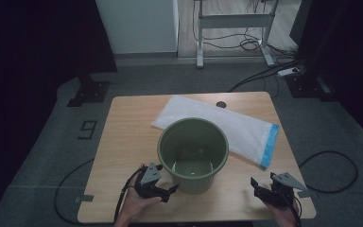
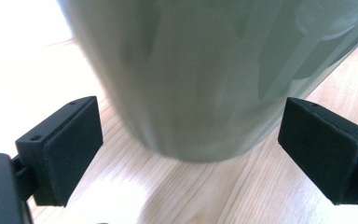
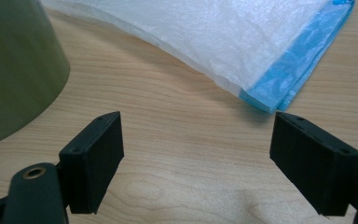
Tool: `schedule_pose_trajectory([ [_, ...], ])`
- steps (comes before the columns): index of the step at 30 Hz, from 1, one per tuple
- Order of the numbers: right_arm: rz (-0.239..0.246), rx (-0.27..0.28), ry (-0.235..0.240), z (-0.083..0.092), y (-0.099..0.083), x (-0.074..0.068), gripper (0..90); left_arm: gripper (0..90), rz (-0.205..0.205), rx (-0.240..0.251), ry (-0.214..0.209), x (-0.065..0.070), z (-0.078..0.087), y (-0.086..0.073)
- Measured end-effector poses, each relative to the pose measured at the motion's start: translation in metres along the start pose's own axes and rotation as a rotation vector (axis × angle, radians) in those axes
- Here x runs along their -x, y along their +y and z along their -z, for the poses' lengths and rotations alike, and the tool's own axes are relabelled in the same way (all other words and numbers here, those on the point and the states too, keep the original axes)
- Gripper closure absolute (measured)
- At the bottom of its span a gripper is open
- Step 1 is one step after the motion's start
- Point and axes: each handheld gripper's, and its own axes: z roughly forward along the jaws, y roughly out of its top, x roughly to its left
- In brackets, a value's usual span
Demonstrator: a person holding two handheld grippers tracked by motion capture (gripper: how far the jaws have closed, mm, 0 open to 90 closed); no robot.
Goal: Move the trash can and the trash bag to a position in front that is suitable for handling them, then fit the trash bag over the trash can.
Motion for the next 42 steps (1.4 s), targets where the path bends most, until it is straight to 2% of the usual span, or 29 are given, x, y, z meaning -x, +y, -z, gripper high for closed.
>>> schedule_pose_trajectory([
  [1, 0.000, 0.000, 0.000, 0.000, 0.000, 0.000, 17.0, 5.9, 0.000, 0.000, 0.000, 0.000, 0.000, 0.000],
  [3, -0.001, 0.004, -0.003, 0.001, 0.000, 0.001, 17.0, 6.1, 0.036, 0.005, 0.024, -0.005, 0.015, -0.006],
  [5, 0.000, 0.002, -0.001, 0.001, 0.000, 0.001, 17.0, 6.1, 0.041, 0.005, 0.035, -0.007, 0.020, -0.009],
  [6, 0.002, 0.002, -0.004, 0.001, 0.000, 0.001, 16.9, 6.1, 0.053, 0.001, 0.060, -0.010, 0.029, -0.014],
  [7, 0.002, 0.002, -0.004, 0.001, 0.000, 0.001, 16.9, 6.1, 0.053, 0.001, 0.060, -0.010, 0.029, -0.014],
  [8, 0.014, 0.000, -0.014, 0.000, -0.001, 0.000, 16.5, 6.1, 0.058, -0.007, 0.072, -0.013, 0.034, -0.017],
  [9, 0.025, -0.003, -0.030, 0.000, -0.001, 0.000, 16.1, 6.1, 0.079, -0.026, 0.112, -0.020, 0.040, -0.023],
  [11, 0.033, -0.006, -0.053, -0.001, -0.001, -0.002, 15.8, 6.3, 0.090, -0.027, 0.119, -0.023, 0.041, -0.025],
  [12, 0.042, -0.010, -0.057, -0.001, 0.000, -0.004, 15.6, 6.3, 0.114, -0.035, 0.137, -0.030, 0.044, -0.030],
  [14, 0.065, -0.018, -0.065, -0.002, 0.000, -0.006, 14.5, 6.4, 0.115, -0.044, 0.153, -0.032, 0.044, -0.031],
  [15, 0.076, -0.024, -0.067, -0.004, 0.000, -0.007, 13.5, 6.6, 0.115, -0.063, 0.177, -0.035, 0.045, -0.035],
  [19, 0.098, -0.032, -0.069, -0.010, 0.006, -0.010, 13.2, 6.9, 0.138, -0.076, 0.189, -0.040, 0.048, -0.041],
  [21, 0.097, -0.034, -0.056, -0.015, 0.014, -0.017, 12.5, 7.3, 0.159, -0.071, 0.194, -0.045, 0.049, -0.045],
  [23, 0.135, -0.052, -0.052, -0.021, 0.020, -0.022, 12.5, 7.5, 0.163, -0.073, 0.197, -0.049, 0.049, -0.048],
  [24, 0.135, -0.052, -0.052, -0.021, 0.020, -0.022, 12.5, 7.8, 0.163, -0.073, 0.197, -0.049, 0.049, -0.048],
  [25, 0.184, -0.082, -0.042, -0.034, 0.030, -0.025, 12.5, 7.9, 0.169, -0.068, 0.193, -0.051, 0.049, -0.050],
  [26, 0.184, -0.082, -0.042, -0.034, 0.030, -0.025, 12.5, 8.2, 0.169, -0.068, 0.193, -0.051, 0.049, -0.050],
  [27, 0.211, -0.093, -0.024, -0.046, 0.042, -0.027, 13.4, 9.0, 0.179, -0.070, 0.197, -0.052, 0.049, -0.052],
  [29, 0.221, -0.098, -0.018, -0.050, 0.046, -0.028, 13.5, 9.1, 0.185, -0.088, 0.202, -0.053, 0.045, -0.055],
  [31, 0.247, -0.124, -0.001, -0.070, 0.064, -0.031, 14.4, 9.3, 0.182, -0.104, 0.195, -0.053, 0.041, -0.056],
  [35, 0.227, -0.173, -0.013, -0.098, 0.077, -0.030, 17.3, 9.7, 0.170, -0.120, 0.193, -0.053, 0.039, -0.057],
  [36, 0.227, -0.173, -0.013, -0.098, 0.077, -0.030, 17.3, 10.2, 0.170, -0.120, 0.193, -0.053, 0.039, -0.057],
  [38, 0.212, -0.187, -0.038, -0.111, 0.078, -0.025, 22.7, 11.8, 0.188, -0.126, 0.212, -0.055, 0.039, -0.059],
  [40, 0.190, -0.199, -0.034, -0.116, 0.077, -0.021, 25.5, 12.4, 0.193, -0.130, 0.211, -0.056, 0.039, -0.060],
  [42, 0.192, -0.208, -0.032, -0.119, 0.075, -0.019, 26.3, 12.6, 0.202, -0.135, 0.213, -0.058, 0.039, -0.062],
])
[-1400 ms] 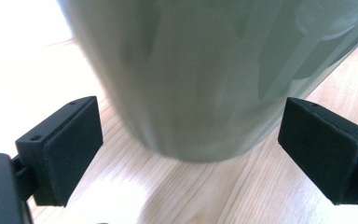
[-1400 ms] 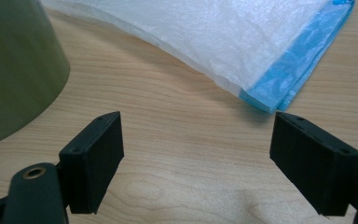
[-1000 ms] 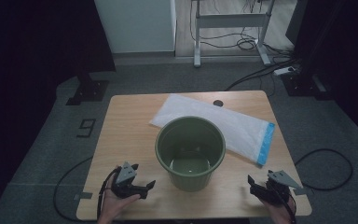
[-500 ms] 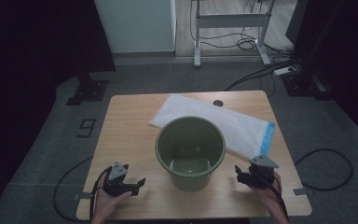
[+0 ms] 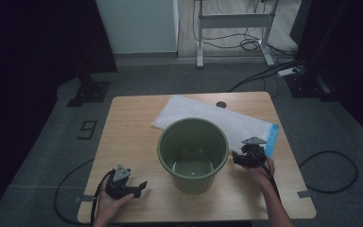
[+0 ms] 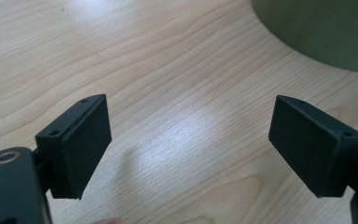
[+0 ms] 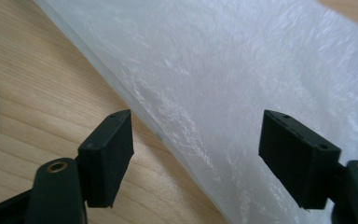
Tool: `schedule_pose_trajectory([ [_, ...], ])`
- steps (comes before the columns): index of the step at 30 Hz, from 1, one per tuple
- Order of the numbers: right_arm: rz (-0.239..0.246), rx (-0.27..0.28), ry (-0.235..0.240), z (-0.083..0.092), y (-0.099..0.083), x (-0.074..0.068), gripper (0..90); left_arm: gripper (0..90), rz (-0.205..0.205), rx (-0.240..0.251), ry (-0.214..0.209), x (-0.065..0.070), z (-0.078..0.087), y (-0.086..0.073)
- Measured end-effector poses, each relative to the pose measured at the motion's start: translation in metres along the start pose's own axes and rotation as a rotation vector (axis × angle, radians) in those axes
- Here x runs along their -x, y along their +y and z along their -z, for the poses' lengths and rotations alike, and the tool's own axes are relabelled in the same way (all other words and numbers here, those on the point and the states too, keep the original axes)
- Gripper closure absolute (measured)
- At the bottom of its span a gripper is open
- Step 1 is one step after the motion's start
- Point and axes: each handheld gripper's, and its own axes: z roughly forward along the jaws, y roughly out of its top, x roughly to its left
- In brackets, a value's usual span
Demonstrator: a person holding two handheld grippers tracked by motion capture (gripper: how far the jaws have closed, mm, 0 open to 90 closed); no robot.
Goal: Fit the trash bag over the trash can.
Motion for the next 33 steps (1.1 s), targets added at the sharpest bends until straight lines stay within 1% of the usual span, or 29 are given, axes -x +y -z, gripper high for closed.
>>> schedule_pose_trajectory([
  [2, 0.006, -0.023, 0.002, -0.005, -0.001, 0.001, 27.8, 12.9, 0.007, -0.001, 0.003, -0.003, 0.001, -0.001],
  [3, 0.003, -0.042, 0.000, -0.011, -0.003, 0.003, 31.0, 13.6, 0.013, 0.001, 0.008, -0.004, 0.001, -0.001],
  [4, 0.008, -0.048, 0.001, -0.013, -0.004, 0.003, 32.2, 13.7, 0.023, 0.003, 0.015, -0.005, 0.001, -0.001],
  [6, 0.011, -0.053, -0.006, -0.016, -0.005, 0.004, 33.7, 13.7, 0.037, 0.008, 0.009, -0.008, 0.002, -0.001],
  [7, -0.014, -0.038, -0.008, -0.016, -0.006, 0.007, 41.4, 13.8, 0.042, 0.011, 0.007, -0.009, 0.002, -0.002],
  [8, -0.016, -0.041, -0.008, -0.015, -0.006, 0.008, 45.4, 13.8, 0.044, 0.012, 0.004, -0.010, 0.002, -0.002],
  [9, -0.016, -0.041, -0.008, -0.015, -0.006, 0.008, 45.4, 13.8, 0.044, 0.010, 0.000, -0.010, 0.002, -0.003],
  [10, -0.029, -0.058, 0.020, -0.013, -0.006, 0.011, 61.4, 13.8, 0.037, 0.001, -0.006, -0.009, 0.001, -0.006],
  [11, -0.033, -0.067, 0.031, -0.011, -0.006, 0.012, 70.4, 13.8, 0.030, -0.010, -0.001, -0.008, 0.001, -0.007],
  [12, -0.033, -0.067, 0.031, -0.011, -0.006, 0.012, 70.4, 13.8, 0.030, -0.010, -0.001, -0.008, 0.001, -0.007],
  [13, -0.039, -0.083, 0.055, -0.009, -0.006, 0.015, 80.1, 13.8, 0.032, -0.012, 0.006, -0.008, 0.001, -0.008],
  [14, -0.055, -0.092, 0.078, -0.007, -0.007, 0.016, 83.6, 13.8, 0.036, -0.011, 0.009, -0.008, 0.003, -0.008],
  [15, -0.065, -0.092, 0.093, -0.003, -0.012, 0.016, 88.0, 13.8, 0.039, -0.001, 0.013, -0.006, 0.007, -0.009],
  [16, -0.065, -0.092, 0.093, -0.003, -0.012, 0.016, 88.0, 13.8, 0.039, -0.001, 0.013, -0.006, 0.007, -0.009],
  [17, -0.054, -0.085, 0.094, 0.002, -0.016, 0.015, 88.5, 13.8, 0.038, 0.007, 0.013, -0.005, 0.011, -0.010],
  [18, -0.032, -0.057, 0.103, 0.014, -0.029, 0.014, 89.0, 13.9, 0.042, 0.011, 0.013, -0.004, 0.013, -0.011],
  [19, -0.032, -0.057, 0.103, 0.014, -0.029, 0.014, 89.0, 13.9, 0.047, 0.014, 0.013, -0.003, 0.014, -0.011],
  [20, -0.036, -0.028, 0.104, 0.027, -0.040, 0.014, 89.0, 13.9, 0.051, 0.015, 0.010, -0.002, 0.015, -0.012],
  [22, -0.026, 0.012, 0.105, 0.045, -0.054, 0.016, 89.0, 13.9, 0.040, 0.002, 0.018, 0.001, 0.015, -0.013],
  [25, -0.026, 0.035, 0.136, 0.064, -0.074, 0.020, 89.0, 13.9, 0.044, -0.003, 0.019, 0.003, 0.014, -0.013],
  [26, -0.026, 0.035, 0.136, 0.064, -0.074, 0.020, 89.0, 13.9, 0.038, -0.010, 0.019, 0.004, 0.013, -0.013],
  [27, -0.023, 0.033, 0.140, 0.070, -0.080, 0.022, 89.0, 13.9, 0.037, -0.014, 0.021, 0.006, 0.012, -0.012],
  [28, -0.038, 0.032, 0.145, 0.081, -0.089, 0.030, 89.0, 13.9, 0.029, -0.018, 0.017, 0.009, 0.011, -0.011],
  [29, -0.050, 0.036, 0.144, 0.087, -0.093, 0.035, 88.9, 13.9, 0.029, -0.018, 0.017, 0.009, 0.011, -0.011],
  [30, -0.066, 0.041, 0.138, 0.092, -0.097, 0.040, 88.9, 13.9, 0.022, -0.020, 0.017, 0.011, 0.010, -0.010],
  [31, -0.066, 0.041, 0.138, 0.092, -0.097, 0.040, 88.9, 13.9, 0.016, -0.023, 0.018, 0.013, 0.009, -0.009],
  [32, -0.083, 0.043, 0.125, 0.101, -0.107, 0.049, 88.8, 13.9, 0.009, -0.023, 0.014, 0.016, 0.008, -0.008],
  [33, -0.083, 0.043, 0.125, 0.101, -0.107, 0.049, 88.8, 13.9, 0.005, -0.024, 0.012, 0.017, 0.007, -0.007],
])
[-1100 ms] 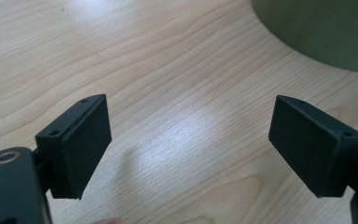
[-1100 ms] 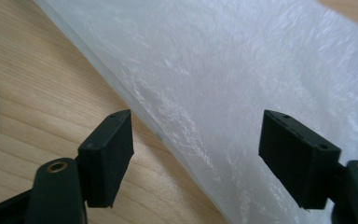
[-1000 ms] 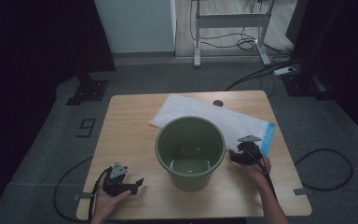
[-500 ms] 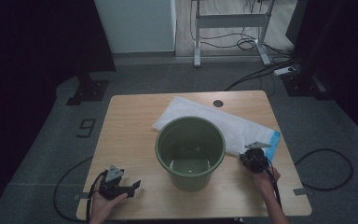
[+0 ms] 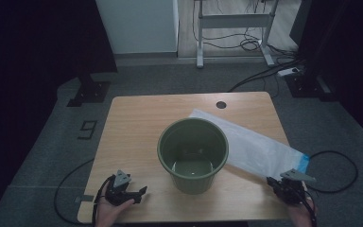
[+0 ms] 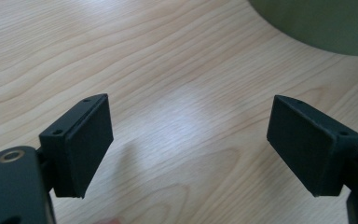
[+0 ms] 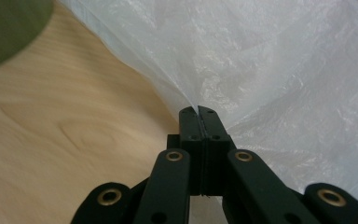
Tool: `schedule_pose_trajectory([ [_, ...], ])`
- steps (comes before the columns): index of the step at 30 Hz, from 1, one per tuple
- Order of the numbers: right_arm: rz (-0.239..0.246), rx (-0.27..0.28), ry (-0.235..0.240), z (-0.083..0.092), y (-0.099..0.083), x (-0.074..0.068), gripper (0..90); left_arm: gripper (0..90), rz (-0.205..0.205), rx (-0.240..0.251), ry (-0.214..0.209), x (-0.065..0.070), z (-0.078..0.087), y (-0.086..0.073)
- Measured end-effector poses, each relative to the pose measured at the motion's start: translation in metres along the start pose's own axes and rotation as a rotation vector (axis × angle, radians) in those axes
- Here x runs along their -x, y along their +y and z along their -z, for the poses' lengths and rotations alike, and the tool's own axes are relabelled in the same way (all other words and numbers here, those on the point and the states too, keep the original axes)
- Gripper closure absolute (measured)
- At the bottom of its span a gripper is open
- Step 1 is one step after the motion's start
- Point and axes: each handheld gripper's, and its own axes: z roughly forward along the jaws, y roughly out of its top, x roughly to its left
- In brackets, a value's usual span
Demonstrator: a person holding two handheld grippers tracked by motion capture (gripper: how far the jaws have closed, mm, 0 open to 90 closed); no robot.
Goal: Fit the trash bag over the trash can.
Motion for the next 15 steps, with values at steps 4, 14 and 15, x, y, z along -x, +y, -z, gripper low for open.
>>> schedule_pose_trajectory([
  [4, -0.025, 0.017, 0.009, 0.011, -0.013, 0.010, 87.4, 13.9, -0.022, -0.006, -0.007, 0.005, -0.004, 0.003],
  [14, 0.014, 0.128, -0.056, 0.017, -0.005, -0.011, 34.6, 13.9, -0.015, -0.002, -0.007, 0.003, -0.003, 0.004],
  [15, 0.014, 0.128, -0.056, 0.017, -0.005, -0.011, 34.6, 13.9, -0.015, -0.002, -0.007, 0.003, -0.003, 0.004],
])
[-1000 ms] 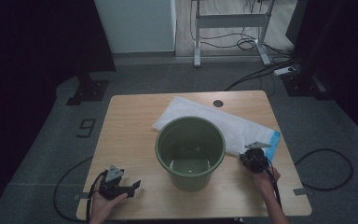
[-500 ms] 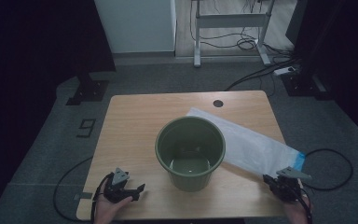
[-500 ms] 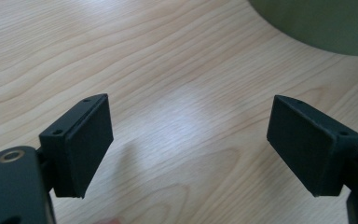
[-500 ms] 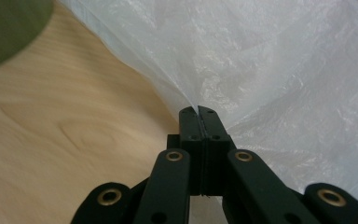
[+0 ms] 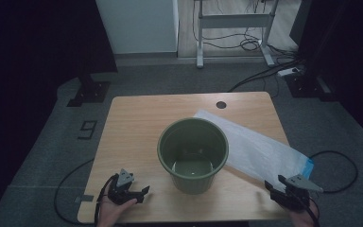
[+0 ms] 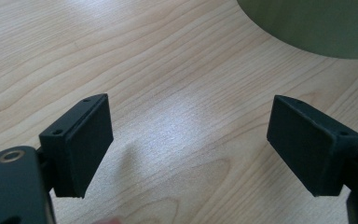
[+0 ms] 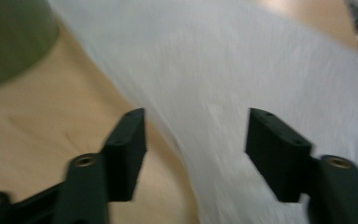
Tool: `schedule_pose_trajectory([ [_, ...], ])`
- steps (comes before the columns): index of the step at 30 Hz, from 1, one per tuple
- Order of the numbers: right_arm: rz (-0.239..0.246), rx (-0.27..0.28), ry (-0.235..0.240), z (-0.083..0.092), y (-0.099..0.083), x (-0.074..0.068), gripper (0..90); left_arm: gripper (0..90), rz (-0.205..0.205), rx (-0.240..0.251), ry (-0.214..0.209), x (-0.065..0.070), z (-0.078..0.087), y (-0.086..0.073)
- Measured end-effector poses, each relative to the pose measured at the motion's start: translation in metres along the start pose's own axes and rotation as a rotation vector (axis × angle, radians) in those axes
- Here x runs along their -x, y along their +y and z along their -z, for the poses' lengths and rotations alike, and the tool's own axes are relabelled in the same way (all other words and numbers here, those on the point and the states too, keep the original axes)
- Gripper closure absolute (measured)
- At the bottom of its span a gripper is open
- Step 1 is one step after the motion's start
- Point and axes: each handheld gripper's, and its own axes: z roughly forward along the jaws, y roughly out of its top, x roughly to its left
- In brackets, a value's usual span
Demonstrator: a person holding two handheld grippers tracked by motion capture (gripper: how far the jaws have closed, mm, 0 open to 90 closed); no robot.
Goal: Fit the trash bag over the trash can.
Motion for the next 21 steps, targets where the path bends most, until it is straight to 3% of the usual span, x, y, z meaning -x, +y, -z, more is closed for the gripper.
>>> schedule_pose_trajectory([
  [1, -0.001, 0.027, -0.008, 0.000, 0.004, -0.005, 32.2, 13.9, 0.000, -0.002, 0.001, 0.000, 0.000, 0.000],
  [2, -0.007, 0.054, 0.014, -0.005, 0.014, -0.016, 27.9, 13.9, 0.001, -0.004, 0.000, 0.000, -0.001, 0.000],
  [4, -0.006, 0.057, 0.025, -0.009, 0.017, -0.020, 26.9, 13.9, 0.000, -0.001, 0.007, 0.000, 0.000, 0.000],
  [5, 0.014, 0.051, 0.051, -0.023, 0.027, -0.033, 25.5, 14.6, 0.001, 0.006, 0.013, 0.000, 0.000, 0.000],
  [8, 0.043, 0.048, 0.062, -0.038, 0.036, -0.043, 25.4, 14.7, 0.006, 0.014, 0.013, 0.001, 0.001, 0.001],
  [9, 0.042, 0.025, 0.086, -0.056, 0.045, -0.050, 25.3, 14.6, -0.002, 0.010, 0.012, 0.001, 0.000, 0.002],
  [10, 0.042, 0.025, 0.086, -0.056, 0.045, -0.050, 25.3, 14.6, -0.002, 0.010, 0.012, 0.001, 0.000, 0.002],
  [11, 0.038, 0.004, 0.112, -0.071, 0.052, -0.056, 25.3, 14.6, -0.005, 0.001, 0.012, 0.001, 0.000, 0.001],
  [15, 0.050, -0.052, 0.132, -0.102, 0.064, -0.068, 25.6, 14.6, 0.001, -0.003, 0.010, -0.002, -0.001, 0.000],
  [16, 0.050, -0.052, 0.132, -0.102, 0.064, -0.068, 25.6, 14.6, 0.001, -0.003, 0.010, -0.002, -0.001, 0.000],
  [19, 0.070, -0.095, 0.128, -0.125, 0.068, -0.077, 25.9, 14.6, 0.005, -0.003, 0.012, -0.004, 0.000, -0.001],
  [21, 0.075, -0.098, 0.133, -0.128, 0.068, -0.078, 26.0, 14.6, 0.006, -0.003, 0.012, -0.004, 0.000, -0.001],
])
